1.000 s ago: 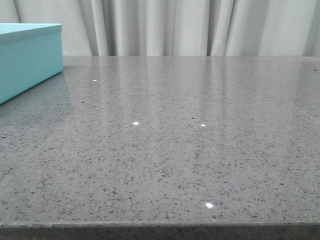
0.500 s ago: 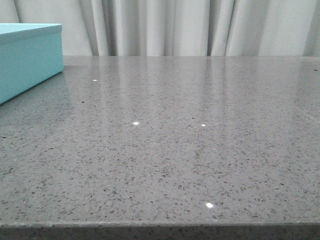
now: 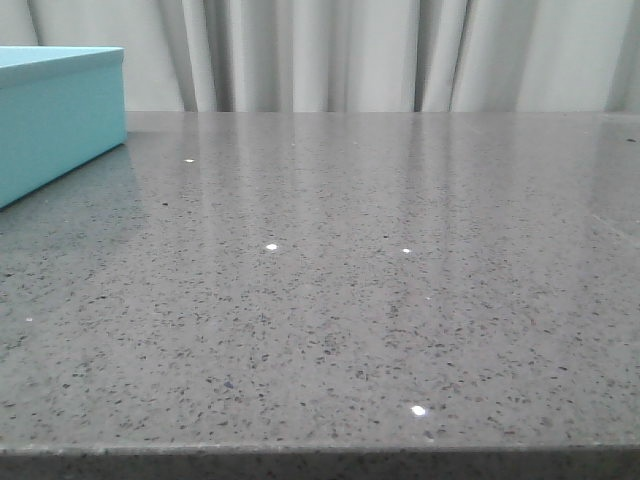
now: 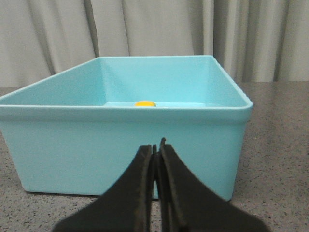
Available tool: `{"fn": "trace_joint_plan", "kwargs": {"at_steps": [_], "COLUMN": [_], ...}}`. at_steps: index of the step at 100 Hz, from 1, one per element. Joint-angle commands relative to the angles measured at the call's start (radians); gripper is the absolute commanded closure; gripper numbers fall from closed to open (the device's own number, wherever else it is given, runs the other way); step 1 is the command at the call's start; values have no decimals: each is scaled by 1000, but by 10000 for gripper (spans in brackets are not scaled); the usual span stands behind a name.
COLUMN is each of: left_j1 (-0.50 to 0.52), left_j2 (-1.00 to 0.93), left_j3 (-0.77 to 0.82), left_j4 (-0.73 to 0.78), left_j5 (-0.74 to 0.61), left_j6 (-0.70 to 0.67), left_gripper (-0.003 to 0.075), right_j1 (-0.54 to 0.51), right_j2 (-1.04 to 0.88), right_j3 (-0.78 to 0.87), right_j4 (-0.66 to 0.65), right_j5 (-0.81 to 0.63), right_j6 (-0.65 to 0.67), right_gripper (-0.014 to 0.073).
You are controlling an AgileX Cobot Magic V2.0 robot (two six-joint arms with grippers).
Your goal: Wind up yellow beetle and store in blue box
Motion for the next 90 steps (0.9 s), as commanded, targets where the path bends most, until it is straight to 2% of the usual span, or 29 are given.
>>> {"fn": "trace_joint_plan", "kwargs": {"at_steps": [1,8,90], "left_j1": [-7,-7,-7], "left_j2": [-30,-30,-30], "left_j3": [45,45,43], "left_j4": [-21,-21,-21], "left_j5": [-90,-62,-89], "left_j6": [-16,-16,-16], "left_gripper": [741,741,741], "right_j1": [0,0,0], "right_j2": [-13,-13,-13], "right_j3": [-22,-22,-22], "right_j4": [-37,-37,-37], "right_j5": [-69,-69,-69], "right_j6": [-11,-11,-11], "right_gripper": [660,660,660]}}
